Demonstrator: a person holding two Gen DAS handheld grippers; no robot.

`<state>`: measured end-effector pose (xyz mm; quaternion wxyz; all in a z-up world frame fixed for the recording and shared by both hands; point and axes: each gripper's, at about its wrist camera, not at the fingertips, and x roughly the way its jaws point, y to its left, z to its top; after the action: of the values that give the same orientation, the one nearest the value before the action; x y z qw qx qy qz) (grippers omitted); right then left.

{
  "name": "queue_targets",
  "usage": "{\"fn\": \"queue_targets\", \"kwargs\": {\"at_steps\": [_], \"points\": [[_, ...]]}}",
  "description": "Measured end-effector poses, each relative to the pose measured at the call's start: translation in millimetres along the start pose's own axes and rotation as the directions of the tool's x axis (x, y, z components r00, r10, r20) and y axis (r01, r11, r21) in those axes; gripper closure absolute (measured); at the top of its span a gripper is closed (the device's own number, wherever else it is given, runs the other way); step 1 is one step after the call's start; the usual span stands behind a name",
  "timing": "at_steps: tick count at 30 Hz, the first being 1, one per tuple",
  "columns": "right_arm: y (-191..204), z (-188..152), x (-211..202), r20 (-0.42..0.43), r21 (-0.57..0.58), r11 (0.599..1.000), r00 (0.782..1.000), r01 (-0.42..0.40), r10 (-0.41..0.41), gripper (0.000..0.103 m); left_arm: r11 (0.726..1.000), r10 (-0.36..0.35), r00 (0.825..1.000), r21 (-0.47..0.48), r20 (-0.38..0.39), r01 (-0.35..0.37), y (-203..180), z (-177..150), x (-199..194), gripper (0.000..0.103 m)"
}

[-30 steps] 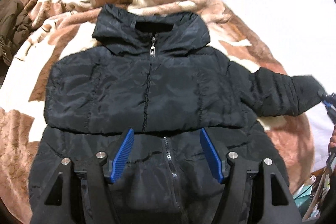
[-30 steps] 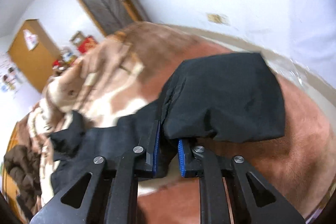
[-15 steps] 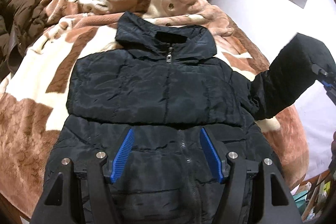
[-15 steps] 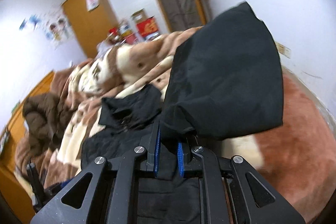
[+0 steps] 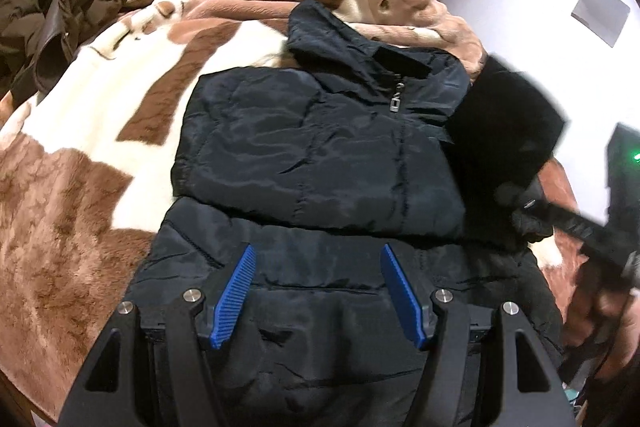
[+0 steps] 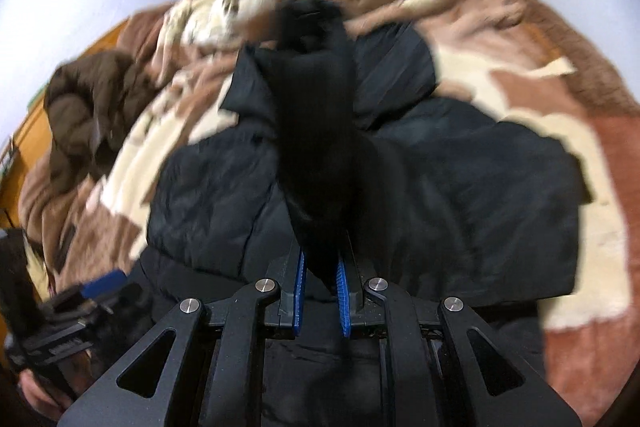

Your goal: Fold large clothes

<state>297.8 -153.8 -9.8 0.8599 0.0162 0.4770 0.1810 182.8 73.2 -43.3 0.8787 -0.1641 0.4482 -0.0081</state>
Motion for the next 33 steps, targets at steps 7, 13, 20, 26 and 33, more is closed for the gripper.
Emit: {"fn": "queue_targets", "kwargs": {"at_steps": [7, 13, 20, 26, 33], "points": [[8.9, -12.5, 20.0, -0.038, -0.027, 0.999, 0.998, -0.043, 0.042, 0.051, 0.999, -0.035, 0.999, -0.010, -0.002, 0.035, 1.6, 8.3, 7.6, 0.036], [6.5, -6.2, -32.6, 0.127, -0.041, 0.999, 0.992, 0.010, -0.004, 0.051, 0.992, -0.128, 0.992, -0.019, -0.005, 0.128, -22.9, 33.6, 26.4, 0.028], [-17.3, 1.5, -88.6, 0.252, 0.038, 0.988, 0.955, 0.150, -0.155, 0.051, 0.983, -0.186, 0.977, -0.033, -0.104, 0.183, -55.3, 56.8, 90.3, 0.026], [-48.9, 9.7, -96.5, 0.253, 0.016, 0.973, 0.940, 0.230, -0.227, 0.050, 0.983, -0.184, 0.976, 0.007, -0.113, 0.186, -71.3, 62.7, 112.5, 0.063], [-82.8, 22.7, -86.7, 0.196, 0.031, 0.956, 0.936, 0.290, -0.291, 0.050, 0.995, -0.048, 0.998, 0.087, -0.040, 0.052, -47.8, 75.3, 88.3, 0.089]]}}
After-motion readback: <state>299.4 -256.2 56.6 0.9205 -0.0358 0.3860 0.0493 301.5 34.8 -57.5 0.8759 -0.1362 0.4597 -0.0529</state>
